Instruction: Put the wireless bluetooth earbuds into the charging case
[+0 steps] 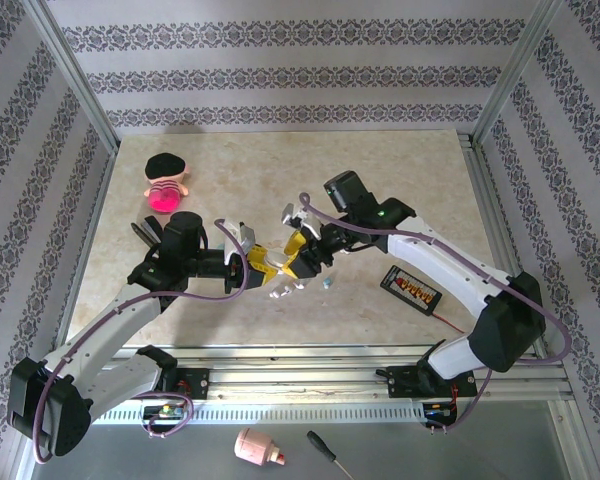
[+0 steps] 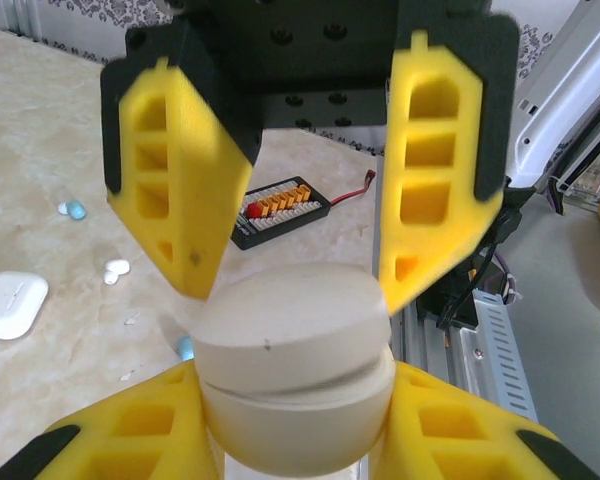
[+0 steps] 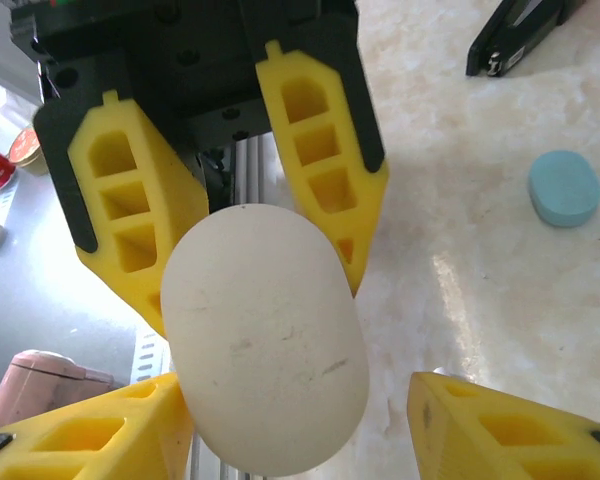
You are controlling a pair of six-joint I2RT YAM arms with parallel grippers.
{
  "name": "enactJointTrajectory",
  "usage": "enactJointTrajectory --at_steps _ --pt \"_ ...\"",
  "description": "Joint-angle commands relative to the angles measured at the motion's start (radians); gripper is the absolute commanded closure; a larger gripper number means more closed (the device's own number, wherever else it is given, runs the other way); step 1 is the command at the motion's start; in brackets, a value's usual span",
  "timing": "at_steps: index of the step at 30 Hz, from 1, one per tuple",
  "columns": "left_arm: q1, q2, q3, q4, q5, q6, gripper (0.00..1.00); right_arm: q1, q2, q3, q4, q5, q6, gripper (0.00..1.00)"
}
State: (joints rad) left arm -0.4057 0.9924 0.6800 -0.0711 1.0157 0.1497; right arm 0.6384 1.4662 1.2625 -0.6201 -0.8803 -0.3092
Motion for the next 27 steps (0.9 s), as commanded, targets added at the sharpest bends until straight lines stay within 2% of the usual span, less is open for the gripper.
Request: enactJointTrajectory --at_steps 1,10,16,22,27 --pt "-0.019 -0.022 -0.009 0.013 0.073 0.019 0.78 -0.032 -0.027 -0.018 0.072 0.042 0.029 0.43" --pt "-0.018 -0.024 -0.009 0.019 0.072 0.016 0.78 -0.054 -0.038 -0.028 0.118 0.089 0.065 0.42" --pt "-0.018 -0.025 -0.037 0.08 0.046 -0.006 0.78 -0.056 -0.073 -0.044 0.124 0.052 0.04 0.37" --pt "-0.017 -0.024 -0.067 0.2 -0.032 -0.045 0.77 -0.073 -0.173 -0.101 0.178 0.004 0.031 0.22" --pt "-0.016 -0.019 -0.101 0.338 -0.099 -0.09 0.77 -0.11 -0.27 -0.16 0.264 0.061 0.122 0.11"
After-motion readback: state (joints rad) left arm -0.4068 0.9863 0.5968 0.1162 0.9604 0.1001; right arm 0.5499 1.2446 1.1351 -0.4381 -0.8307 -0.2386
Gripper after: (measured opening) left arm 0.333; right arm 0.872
